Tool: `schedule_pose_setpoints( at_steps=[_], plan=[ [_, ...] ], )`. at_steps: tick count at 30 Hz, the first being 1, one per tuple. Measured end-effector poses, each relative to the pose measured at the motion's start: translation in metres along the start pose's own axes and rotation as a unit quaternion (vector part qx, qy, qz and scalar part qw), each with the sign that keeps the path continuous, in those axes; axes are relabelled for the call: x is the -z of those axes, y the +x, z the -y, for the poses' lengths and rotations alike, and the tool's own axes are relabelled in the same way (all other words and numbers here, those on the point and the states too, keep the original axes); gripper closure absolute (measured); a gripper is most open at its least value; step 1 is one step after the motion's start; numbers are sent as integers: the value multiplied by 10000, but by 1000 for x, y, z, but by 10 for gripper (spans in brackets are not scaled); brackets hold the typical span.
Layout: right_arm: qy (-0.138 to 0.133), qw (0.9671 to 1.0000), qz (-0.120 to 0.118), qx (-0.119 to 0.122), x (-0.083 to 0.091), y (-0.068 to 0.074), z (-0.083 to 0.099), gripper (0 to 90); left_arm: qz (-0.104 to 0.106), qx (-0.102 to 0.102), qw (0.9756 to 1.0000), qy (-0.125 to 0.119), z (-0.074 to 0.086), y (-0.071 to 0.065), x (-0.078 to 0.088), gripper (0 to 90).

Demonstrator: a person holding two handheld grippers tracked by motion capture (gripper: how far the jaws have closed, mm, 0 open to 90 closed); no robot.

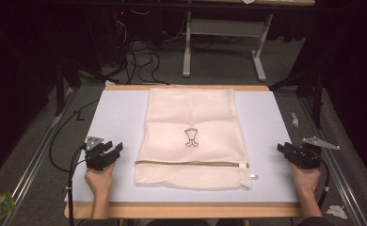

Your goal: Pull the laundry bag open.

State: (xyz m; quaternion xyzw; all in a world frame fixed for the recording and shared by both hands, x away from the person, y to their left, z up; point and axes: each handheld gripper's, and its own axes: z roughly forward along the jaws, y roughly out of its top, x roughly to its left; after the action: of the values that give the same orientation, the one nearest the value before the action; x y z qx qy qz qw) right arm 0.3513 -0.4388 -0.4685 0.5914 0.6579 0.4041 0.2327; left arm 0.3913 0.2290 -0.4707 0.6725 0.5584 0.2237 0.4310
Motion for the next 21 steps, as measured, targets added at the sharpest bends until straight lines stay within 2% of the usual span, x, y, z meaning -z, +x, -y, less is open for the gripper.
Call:
schedule_pose_setpoints(
  at_steps=[6, 11, 21],
  plan=[
    [29, 9999, 62, 86, -2, 2, 0, 599, -10, 37, 10000, 19, 0, -1, -3, 507],
    [71, 9999, 129, 65, -3, 2, 1, 598, -87, 47, 9999, 44, 1, -1, -7, 505],
    [117, 9995, 207, 197, -5, 4, 2, 590, -198, -51, 9996, 188, 5, -2, -15, 501]
  ],
)
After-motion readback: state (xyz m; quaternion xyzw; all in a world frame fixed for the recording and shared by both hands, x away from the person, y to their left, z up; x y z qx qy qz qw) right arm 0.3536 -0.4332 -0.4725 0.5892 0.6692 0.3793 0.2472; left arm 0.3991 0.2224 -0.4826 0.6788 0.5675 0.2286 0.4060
